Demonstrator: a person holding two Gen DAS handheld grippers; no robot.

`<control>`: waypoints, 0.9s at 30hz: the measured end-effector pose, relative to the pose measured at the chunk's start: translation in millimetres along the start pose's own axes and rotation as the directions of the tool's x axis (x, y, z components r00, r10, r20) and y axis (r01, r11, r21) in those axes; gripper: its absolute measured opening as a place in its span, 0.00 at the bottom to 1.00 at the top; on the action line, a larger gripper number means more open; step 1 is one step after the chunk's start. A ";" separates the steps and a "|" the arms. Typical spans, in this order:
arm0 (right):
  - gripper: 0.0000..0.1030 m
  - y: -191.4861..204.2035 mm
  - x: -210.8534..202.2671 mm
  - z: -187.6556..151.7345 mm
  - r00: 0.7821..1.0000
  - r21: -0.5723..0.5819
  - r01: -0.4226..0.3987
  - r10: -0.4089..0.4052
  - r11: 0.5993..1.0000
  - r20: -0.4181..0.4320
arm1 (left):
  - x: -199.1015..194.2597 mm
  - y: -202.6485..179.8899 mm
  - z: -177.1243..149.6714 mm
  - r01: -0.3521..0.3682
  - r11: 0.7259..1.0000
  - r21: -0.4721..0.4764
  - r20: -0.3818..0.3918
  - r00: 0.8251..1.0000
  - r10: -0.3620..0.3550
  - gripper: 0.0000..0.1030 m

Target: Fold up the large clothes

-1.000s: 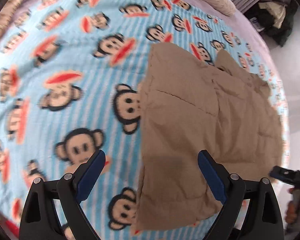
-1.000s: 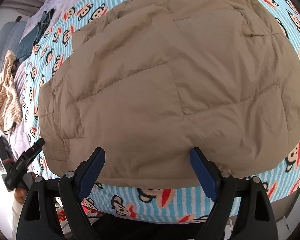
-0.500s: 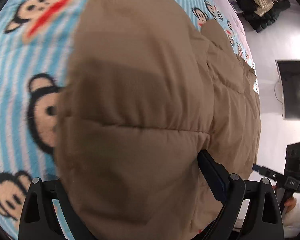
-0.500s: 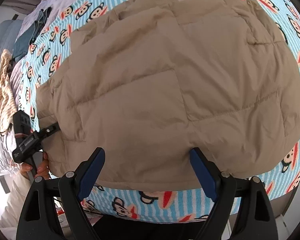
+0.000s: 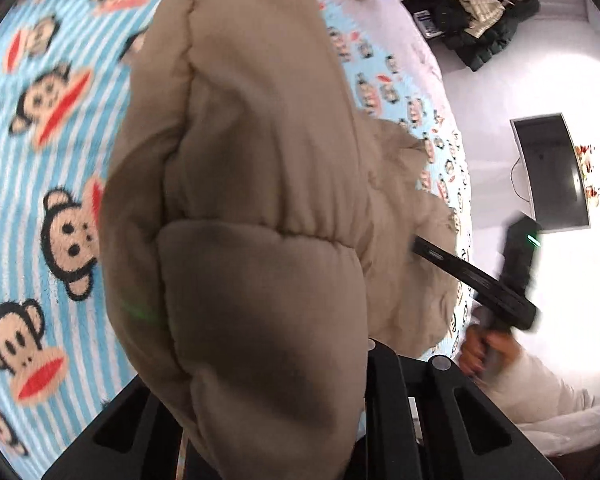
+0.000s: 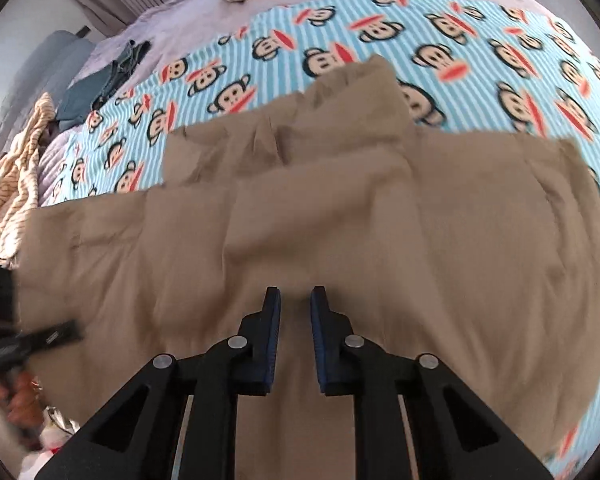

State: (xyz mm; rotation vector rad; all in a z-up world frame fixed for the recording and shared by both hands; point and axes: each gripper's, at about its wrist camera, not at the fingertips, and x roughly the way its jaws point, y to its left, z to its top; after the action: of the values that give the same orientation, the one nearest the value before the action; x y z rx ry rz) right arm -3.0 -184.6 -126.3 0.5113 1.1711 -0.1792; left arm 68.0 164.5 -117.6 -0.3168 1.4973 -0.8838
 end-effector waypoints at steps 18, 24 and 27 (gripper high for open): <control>0.08 -52.1 80.3 34.4 0.951 0.216 -0.278 0.300 0.936 -0.077 | 77.6 -238.6 11.9 -0.151 0.963 0.224 -0.022 0.987 0.160 0.21; 0.13 -89.9 21.2 31.0 0.959 0.260 -0.262 0.281 0.930 -0.041 | 94.3 -261.8 8.9 -0.112 0.946 0.303 -0.080 0.987 0.142 0.30; 0.13 -123.1 -13.9 14.1 0.965 0.301 -0.254 0.263 0.919 0.009 | 111.6 -269.7 8.4 0.009 0.946 0.325 -0.155 0.987 0.044 0.62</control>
State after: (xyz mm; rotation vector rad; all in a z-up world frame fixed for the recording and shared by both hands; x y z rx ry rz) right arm -45.1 -300.4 -145.2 0.9355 1.0995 -0.1212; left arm -25.0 -92.0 -13.5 0.0118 1.4682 -1.1448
